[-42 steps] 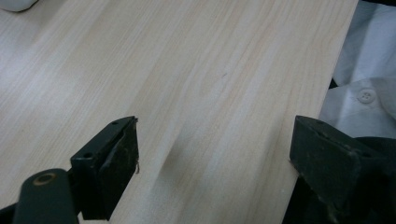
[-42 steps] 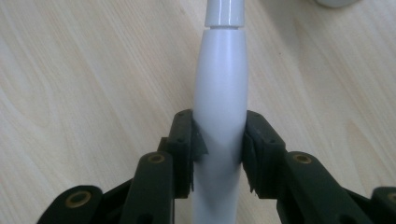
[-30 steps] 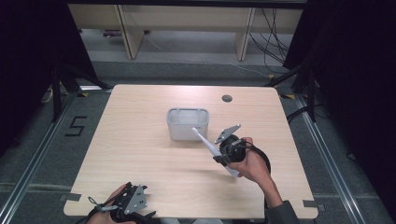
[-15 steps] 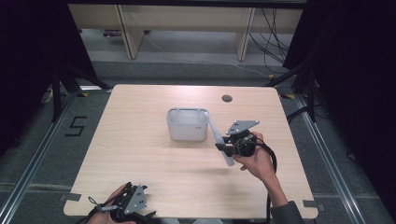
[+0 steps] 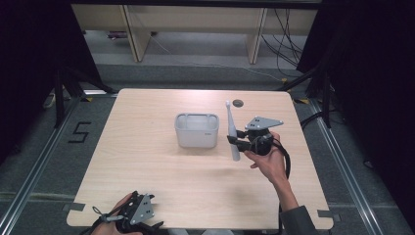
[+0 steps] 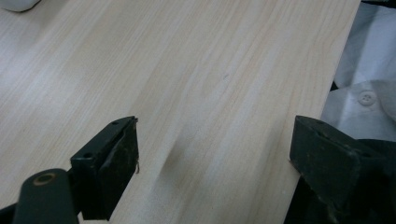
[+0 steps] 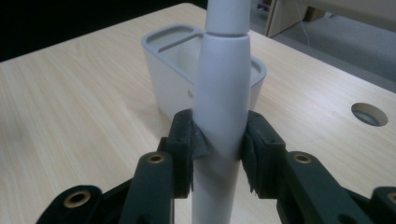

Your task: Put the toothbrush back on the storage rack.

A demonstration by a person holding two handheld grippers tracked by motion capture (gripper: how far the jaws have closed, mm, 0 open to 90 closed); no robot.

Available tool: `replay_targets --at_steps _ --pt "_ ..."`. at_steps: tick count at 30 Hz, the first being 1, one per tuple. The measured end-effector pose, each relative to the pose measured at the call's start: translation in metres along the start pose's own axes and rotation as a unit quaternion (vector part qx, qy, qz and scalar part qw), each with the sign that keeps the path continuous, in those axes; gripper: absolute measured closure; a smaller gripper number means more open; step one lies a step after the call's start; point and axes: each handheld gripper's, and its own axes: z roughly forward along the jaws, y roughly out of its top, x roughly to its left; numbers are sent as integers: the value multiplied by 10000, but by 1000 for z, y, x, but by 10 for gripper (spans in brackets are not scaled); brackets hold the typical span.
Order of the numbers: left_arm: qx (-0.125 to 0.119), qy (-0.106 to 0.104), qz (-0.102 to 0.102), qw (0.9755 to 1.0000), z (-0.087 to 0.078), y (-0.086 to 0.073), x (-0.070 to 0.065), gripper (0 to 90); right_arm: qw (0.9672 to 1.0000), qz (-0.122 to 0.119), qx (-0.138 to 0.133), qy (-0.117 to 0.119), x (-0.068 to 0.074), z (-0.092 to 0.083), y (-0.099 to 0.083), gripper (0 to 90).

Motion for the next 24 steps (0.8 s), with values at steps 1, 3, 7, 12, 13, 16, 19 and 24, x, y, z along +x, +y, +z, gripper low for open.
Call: replay_targets --at_steps 1,3,7,12,13,16,19,24 --pt "15 -3 -16 10000 0 0 0 153 10000 78 -37 -15 0 0 1 666" --pt "-2 16 -13 10000 0 0 0 153 9998 130 -126 -50 -3 1 3 666" --pt "-5 13 -10 10000 0 0 0 153 9996 213 -192 -76 -4 4 8 666" --pt "-5 -5 1 10000 0 0 0 153 9988 274 -379 -134 -5 7 18 666" --pt "-11 14 -4 10000 0 0 0 154 9988 297 -375 -121 -5 7 20 666" --pt "61 -109 -6 9999 -2 1 1 153 9983 320 -482 -102 -6 9 26 666" --pt "5 -4 -9 10000 -1 0 0 153 9981 345 -508 -66 -6 11 30 666" --pt "52 92 24 9999 -1 0 0 153 9972 427 -615 -52 -4 13 40 666"
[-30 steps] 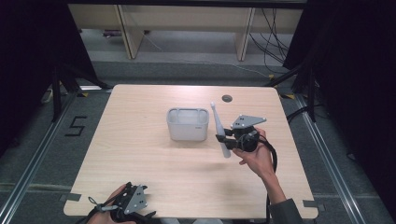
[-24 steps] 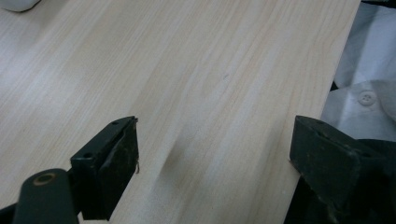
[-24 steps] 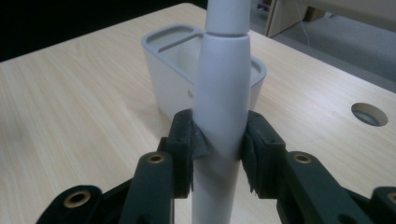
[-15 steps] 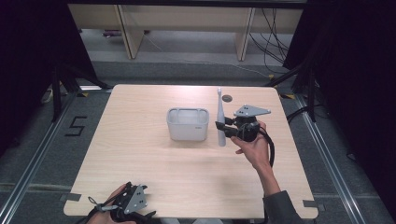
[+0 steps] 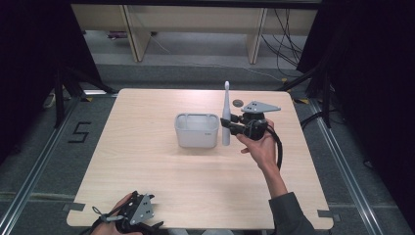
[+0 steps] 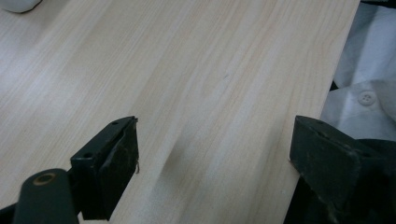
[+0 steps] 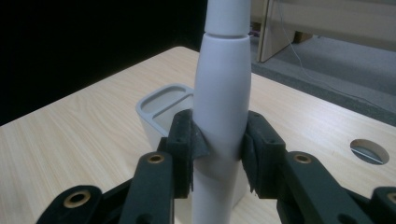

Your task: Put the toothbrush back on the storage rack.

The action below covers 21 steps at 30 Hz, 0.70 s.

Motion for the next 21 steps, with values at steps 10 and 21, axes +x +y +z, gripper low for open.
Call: replay_targets --at_steps 10,21 --pt "-4 -81 5 10000 0 0 0 153 9998 72 -171 -75 -2 2 17 666" --pt "-78 -114 -19 9999 -1 0 0 153 9997 108 -187 -127 0 15 34 665"
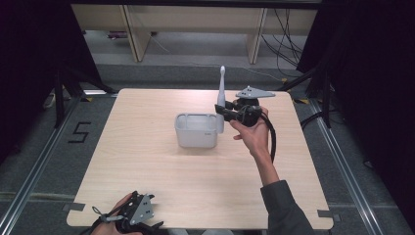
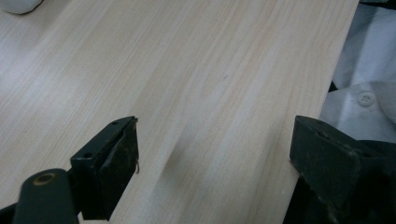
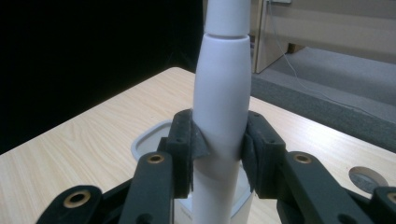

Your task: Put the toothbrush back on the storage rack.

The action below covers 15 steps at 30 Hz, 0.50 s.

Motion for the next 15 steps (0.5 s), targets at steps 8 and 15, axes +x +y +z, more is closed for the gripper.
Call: replay_targets --at_steps 8,15 --pt "18 3 3 10000 0 0 0 153 9999 95 -29 -61 0 9 7 666" --pt "5 2 5 10000 0 0 0 154 9998 142 -65 -127 -4 17 9 665"
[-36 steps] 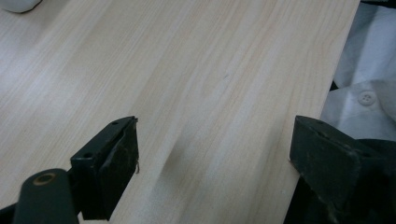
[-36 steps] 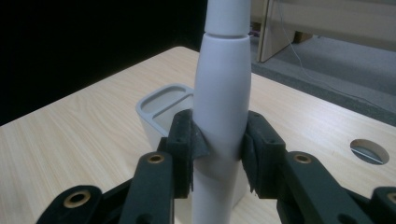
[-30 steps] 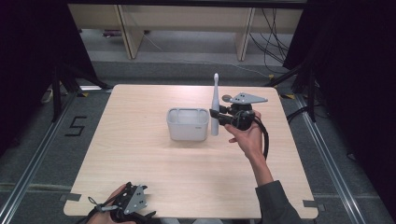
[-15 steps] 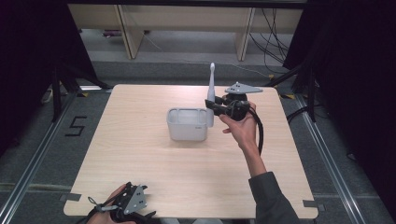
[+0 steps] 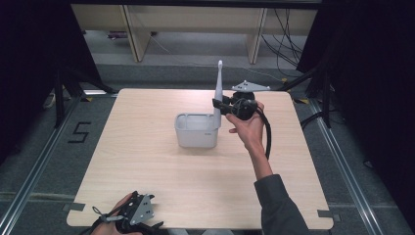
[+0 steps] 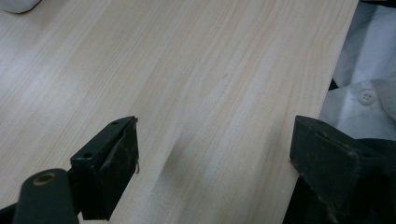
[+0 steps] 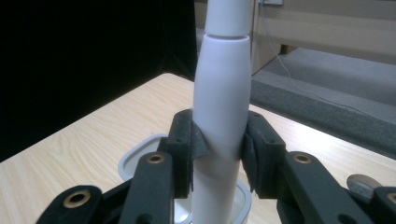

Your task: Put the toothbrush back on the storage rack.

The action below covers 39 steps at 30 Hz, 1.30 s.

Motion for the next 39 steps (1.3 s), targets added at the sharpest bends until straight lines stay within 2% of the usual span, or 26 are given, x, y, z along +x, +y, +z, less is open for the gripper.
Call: replay_targets --at_steps 3,5,16,19,22,24,29,32,34,36,39 --pt "6 -7 9 10000 0 0 0 154 10000 -27 47 -55 -2 5 2 665" --pt "4 -5 7 10000 0 0 0 153 9999 99 33 -45 -2 8 1 665" --pt "6 -10 7 10000 0 0 0 153 9998 95 92 -170 -4 26 -1 665" --pt "7 -3 27 10000 -1 0 0 154 9997 60 136 -217 -5 28 -1 665" --pt "21 0 32 10000 0 0 0 153 9997 38 50 -227 -6 31 -3 664" --pt "-12 -8 7 10000 -1 0 0 154 9995 170 105 -256 -6 31 -5 664" --pt "5 -9 29 10000 0 0 0 154 9994 80 103 -320 -8 35 -7 664" --pt "-6 -18 20 10000 0 0 0 153 9993 157 126 -325 -7 37 -8 664" --pt "-5 -6 22 10000 0 0 0 153 9991 45 175 -379 -7 38 -10 664" --pt "-12 -14 12 10000 0 0 -1 153 9992 34 171 -358 -6 39 -12 663" --pt "-9 -23 7 10000 0 0 -1 154 9989 101 225 -388 -6 41 -16 664"
